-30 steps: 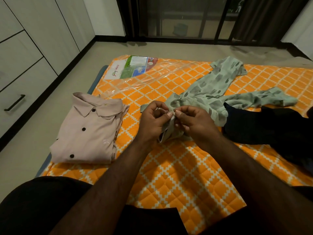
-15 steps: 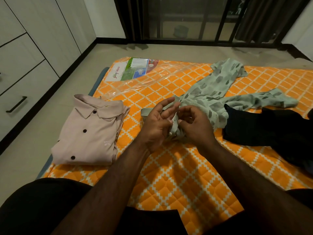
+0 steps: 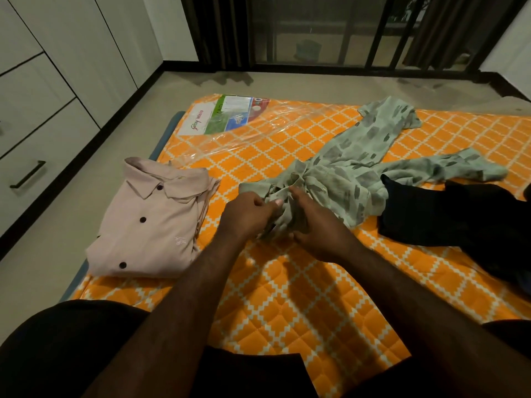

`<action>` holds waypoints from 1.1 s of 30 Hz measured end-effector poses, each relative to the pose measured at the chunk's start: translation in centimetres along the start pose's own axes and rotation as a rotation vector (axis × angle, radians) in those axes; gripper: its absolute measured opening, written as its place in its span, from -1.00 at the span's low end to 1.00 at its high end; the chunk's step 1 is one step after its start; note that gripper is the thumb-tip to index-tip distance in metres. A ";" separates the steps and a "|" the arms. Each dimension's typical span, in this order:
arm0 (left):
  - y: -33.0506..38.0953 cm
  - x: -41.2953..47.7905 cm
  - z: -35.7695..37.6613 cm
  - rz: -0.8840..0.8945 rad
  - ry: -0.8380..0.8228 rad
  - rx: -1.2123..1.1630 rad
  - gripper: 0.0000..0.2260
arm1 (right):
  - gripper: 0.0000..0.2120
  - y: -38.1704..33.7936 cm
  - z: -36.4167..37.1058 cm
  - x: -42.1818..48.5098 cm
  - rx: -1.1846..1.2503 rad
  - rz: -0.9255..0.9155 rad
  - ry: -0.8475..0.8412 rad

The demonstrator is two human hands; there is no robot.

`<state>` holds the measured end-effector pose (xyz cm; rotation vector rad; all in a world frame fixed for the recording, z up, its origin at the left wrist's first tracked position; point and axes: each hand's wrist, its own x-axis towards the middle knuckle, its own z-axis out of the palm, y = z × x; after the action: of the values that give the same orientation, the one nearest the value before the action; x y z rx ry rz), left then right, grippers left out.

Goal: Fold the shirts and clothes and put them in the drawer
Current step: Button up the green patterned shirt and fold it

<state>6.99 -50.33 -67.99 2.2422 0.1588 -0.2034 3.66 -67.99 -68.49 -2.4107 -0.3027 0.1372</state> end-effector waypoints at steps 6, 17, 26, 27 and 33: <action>0.4 -0.2 0.6 0.082 -0.083 -0.245 -0.82 | -0.26 0.3 -0.1 0.3 0.055 -0.019 0.110; 1.7 -1.0 0.2 0.069 -0.065 -0.712 -0.91 | -0.83 -0.9 0.5 -0.4 -0.070 0.006 0.356; 2.1 -1.0 -0.3 0.133 -0.076 -0.794 -0.72 | -0.39 -0.5 0.9 -0.2 0.010 0.239 0.251; 2.3 -1.1 -0.3 0.140 -0.101 -0.798 -0.66 | -0.43 -0.6 1.1 -0.4 0.000 0.253 0.249; 1.7 -0.8 0.2 0.237 0.127 -0.367 -0.74 | -0.71 -0.2 1.0 0.0 0.078 0.319 0.223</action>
<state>6.51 -51.65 -66.66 1.8877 -0.0037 0.0914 3.48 -67.19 -69.07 -2.3537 0.1871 0.0209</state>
